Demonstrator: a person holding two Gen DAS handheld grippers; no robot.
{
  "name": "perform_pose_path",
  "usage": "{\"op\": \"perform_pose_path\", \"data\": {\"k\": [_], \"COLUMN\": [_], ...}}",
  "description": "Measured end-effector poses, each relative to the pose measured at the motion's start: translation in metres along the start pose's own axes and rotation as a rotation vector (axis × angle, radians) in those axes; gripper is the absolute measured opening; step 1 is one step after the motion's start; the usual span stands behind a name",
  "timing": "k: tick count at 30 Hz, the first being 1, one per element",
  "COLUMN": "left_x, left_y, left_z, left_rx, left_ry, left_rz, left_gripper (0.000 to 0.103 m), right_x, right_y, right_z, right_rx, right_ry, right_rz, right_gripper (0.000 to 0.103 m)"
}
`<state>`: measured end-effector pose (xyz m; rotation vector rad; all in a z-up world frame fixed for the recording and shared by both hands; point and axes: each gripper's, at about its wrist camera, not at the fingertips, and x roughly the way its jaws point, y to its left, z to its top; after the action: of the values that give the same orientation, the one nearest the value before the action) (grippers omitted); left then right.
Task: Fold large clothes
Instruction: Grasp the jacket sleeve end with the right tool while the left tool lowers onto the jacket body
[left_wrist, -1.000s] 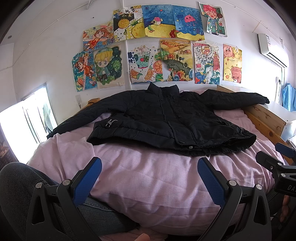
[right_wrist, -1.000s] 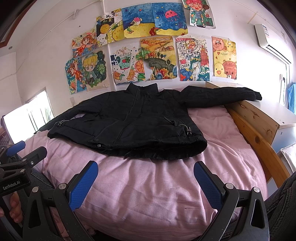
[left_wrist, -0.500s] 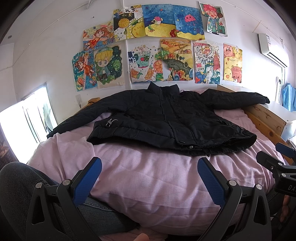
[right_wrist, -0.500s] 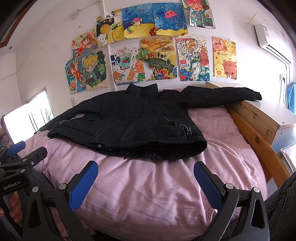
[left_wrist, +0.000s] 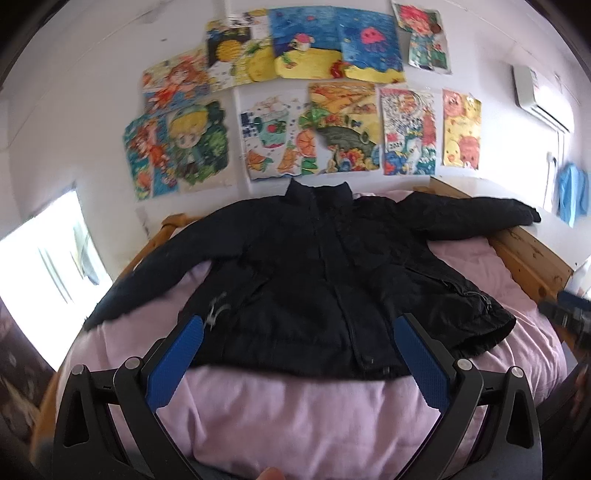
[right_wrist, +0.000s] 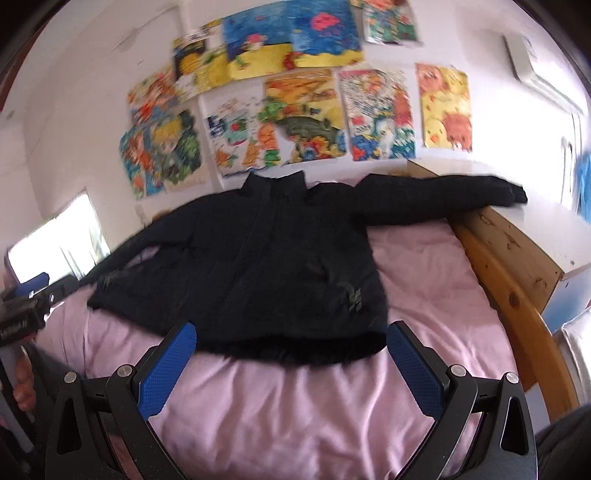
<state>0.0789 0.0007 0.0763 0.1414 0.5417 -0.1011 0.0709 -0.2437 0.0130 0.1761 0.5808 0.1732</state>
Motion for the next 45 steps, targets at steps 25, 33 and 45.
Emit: {"op": "perform_pose_path", "data": {"k": [25,33,45], "left_x": [0.234,0.279,0.342], "left_y": [-0.009,-0.016,0.044], "left_z": [0.140,0.129,0.131], "left_rx": [0.070,0.152,-0.029], "left_ry": [0.149,0.186,0.237], "left_rz": [-0.134,-0.140,-0.213], "left_gripper": [0.102,0.102,0.102], "right_x": [0.214,0.235,0.247], "right_y": [-0.258,-0.301,-0.282], "right_z": [0.116,0.097,0.154], "right_rx": [0.885,1.068,0.847], "right_ry": [-0.265,-0.357,-0.398], "right_rz": [-0.364,-0.356,-0.509], "right_gripper": [0.089,0.060,0.007]}}
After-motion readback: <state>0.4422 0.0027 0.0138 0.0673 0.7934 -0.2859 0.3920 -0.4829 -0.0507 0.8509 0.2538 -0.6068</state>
